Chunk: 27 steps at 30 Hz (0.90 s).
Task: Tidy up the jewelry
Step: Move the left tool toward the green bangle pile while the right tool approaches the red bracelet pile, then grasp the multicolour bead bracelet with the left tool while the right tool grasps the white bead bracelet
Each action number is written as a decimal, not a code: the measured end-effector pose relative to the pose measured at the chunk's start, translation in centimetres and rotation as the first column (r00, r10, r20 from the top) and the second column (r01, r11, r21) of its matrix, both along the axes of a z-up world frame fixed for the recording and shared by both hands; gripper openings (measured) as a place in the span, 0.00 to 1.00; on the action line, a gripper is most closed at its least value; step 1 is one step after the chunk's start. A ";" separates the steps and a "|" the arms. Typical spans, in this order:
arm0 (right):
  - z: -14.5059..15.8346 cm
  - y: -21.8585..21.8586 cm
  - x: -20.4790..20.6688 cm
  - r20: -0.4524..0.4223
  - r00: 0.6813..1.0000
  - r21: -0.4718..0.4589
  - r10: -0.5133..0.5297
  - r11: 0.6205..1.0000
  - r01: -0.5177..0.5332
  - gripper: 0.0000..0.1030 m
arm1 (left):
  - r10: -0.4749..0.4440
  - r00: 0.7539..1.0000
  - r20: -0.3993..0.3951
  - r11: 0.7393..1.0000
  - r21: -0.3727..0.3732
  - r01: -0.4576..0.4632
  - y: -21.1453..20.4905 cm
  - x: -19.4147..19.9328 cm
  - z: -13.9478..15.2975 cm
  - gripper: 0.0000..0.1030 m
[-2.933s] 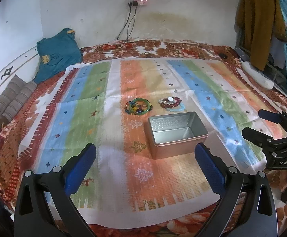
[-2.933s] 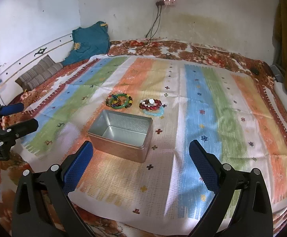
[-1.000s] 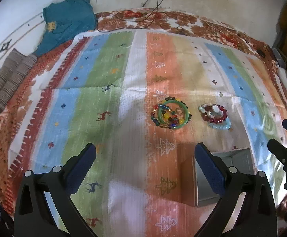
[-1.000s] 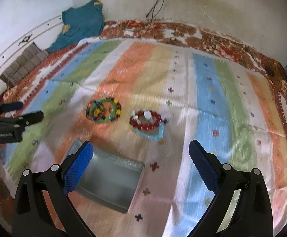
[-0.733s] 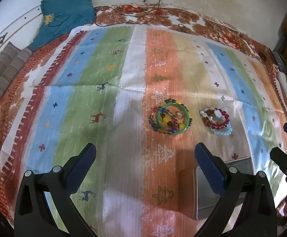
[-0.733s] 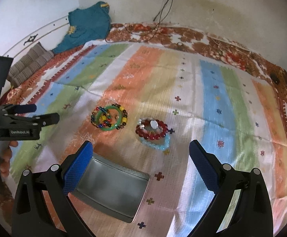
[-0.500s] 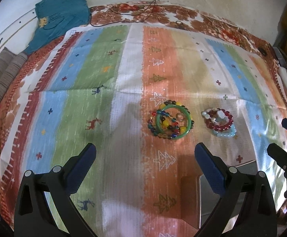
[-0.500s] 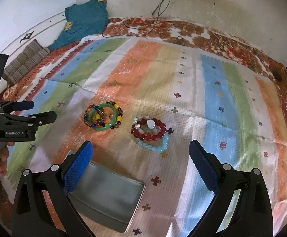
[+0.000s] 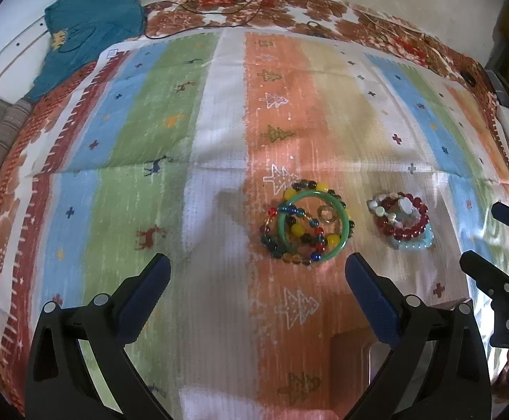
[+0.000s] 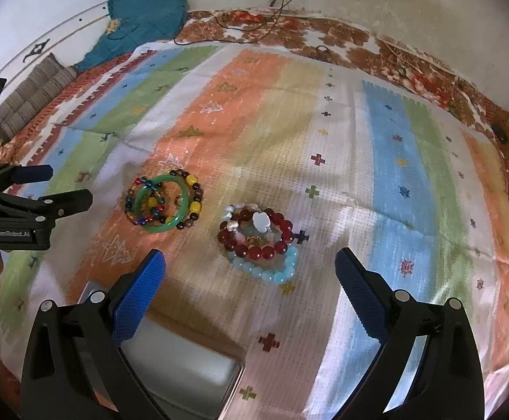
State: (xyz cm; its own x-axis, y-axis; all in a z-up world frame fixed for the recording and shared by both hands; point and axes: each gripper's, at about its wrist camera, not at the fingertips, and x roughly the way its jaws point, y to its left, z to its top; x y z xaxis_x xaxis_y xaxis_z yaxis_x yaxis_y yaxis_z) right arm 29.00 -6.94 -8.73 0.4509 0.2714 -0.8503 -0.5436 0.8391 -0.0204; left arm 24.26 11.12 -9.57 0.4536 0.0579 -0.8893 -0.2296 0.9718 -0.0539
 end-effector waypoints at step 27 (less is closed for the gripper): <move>-4.8 2.7 5.1 -0.098 0.995 -0.065 0.020 0.998 -0.026 0.70 | -0.119 0.990 -0.076 0.992 -0.054 0.115 1.0 5.4 -4.9 0.60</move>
State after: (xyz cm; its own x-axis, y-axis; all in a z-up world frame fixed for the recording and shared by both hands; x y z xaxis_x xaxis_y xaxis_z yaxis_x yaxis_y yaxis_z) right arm 34.14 -4.23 -13.53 0.3592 0.2225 -0.9063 -0.5646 0.8251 -0.0212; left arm 29.67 12.11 -14.49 0.3830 -0.0363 -0.9231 -0.1198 0.9888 -0.0886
